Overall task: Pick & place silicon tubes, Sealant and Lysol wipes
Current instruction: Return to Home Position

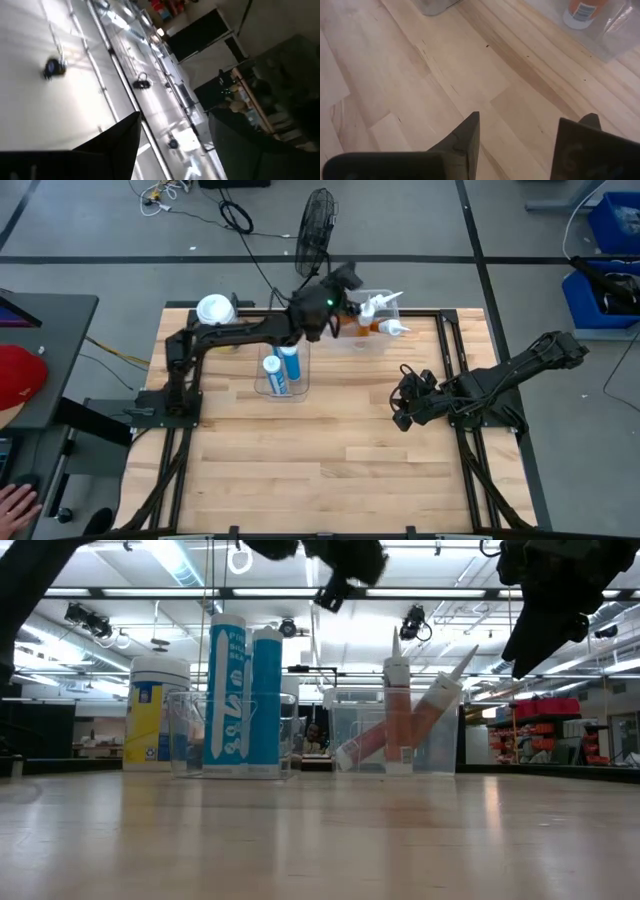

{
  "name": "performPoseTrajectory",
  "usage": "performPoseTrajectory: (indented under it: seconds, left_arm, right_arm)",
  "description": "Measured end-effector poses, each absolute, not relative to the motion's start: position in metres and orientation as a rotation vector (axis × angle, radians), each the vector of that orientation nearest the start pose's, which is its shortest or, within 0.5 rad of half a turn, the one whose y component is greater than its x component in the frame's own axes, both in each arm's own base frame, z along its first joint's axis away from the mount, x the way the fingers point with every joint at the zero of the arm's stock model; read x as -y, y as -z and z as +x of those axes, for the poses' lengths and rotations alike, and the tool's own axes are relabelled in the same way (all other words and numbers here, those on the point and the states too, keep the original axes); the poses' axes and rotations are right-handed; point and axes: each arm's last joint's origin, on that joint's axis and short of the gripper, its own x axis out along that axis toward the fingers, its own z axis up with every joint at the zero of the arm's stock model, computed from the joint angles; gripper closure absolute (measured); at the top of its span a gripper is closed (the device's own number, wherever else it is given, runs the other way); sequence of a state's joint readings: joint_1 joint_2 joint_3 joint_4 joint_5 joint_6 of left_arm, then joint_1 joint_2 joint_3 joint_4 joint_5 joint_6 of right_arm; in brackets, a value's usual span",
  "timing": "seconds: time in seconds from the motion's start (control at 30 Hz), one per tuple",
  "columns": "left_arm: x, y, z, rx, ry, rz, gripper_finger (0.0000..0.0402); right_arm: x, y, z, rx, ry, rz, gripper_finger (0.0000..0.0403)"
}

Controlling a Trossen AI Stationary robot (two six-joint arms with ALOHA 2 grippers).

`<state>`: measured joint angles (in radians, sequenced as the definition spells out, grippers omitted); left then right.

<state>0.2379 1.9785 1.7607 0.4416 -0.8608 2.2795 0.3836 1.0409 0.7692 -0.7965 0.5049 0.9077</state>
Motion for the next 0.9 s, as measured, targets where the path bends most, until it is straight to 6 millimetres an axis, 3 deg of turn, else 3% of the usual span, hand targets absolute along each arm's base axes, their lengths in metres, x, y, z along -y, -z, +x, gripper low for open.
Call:
performPoseTrajectory:
  seconds: [0.17,0.27,0.33,0.4,0.53,0.63,0.77,0.9]
  left_arm:
    - [-0.124,-0.414,0.412,-0.954,-1.016,1.642,0.0163]
    - [-0.118,-0.443,0.385,-0.788,-1.166,1.329,0.0163]
    - [-0.110,-0.458,0.363,-0.676,-1.175,1.129,0.0164]
    - [-0.100,-0.468,0.340,-0.561,-1.079,0.954,0.0168]
    - [-0.081,-0.477,0.299,-0.367,-0.708,0.582,0.0197]
    - [-0.073,-0.480,0.281,-0.313,-0.449,0.383,0.0229]
    - [-0.060,-0.469,0.282,-0.342,-0.178,0.294,0.0287]
    - [-0.053,-0.428,0.294,-0.346,-0.077,0.304,0.0368]
  right_arm:
    - [-0.055,-0.243,0.175,-0.813,0.519,0.379,0.0305]
    - [-0.054,-0.245,0.172,-0.803,0.510,0.380,0.0305]
    - [-0.053,-0.248,0.170,-0.790,0.504,0.385,0.0305]
    - [-0.051,-0.251,0.165,-0.783,0.499,0.387,0.0305]
    - [-0.045,-0.259,0.149,-0.770,0.515,0.391,0.0305]
    - [-0.040,-0.265,0.136,-0.740,0.525,0.379,0.0305]
    - [-0.036,-0.273,0.123,-0.675,0.509,0.367,0.0305]
    - [-0.035,-0.278,0.114,-0.630,0.486,0.375,0.0305]
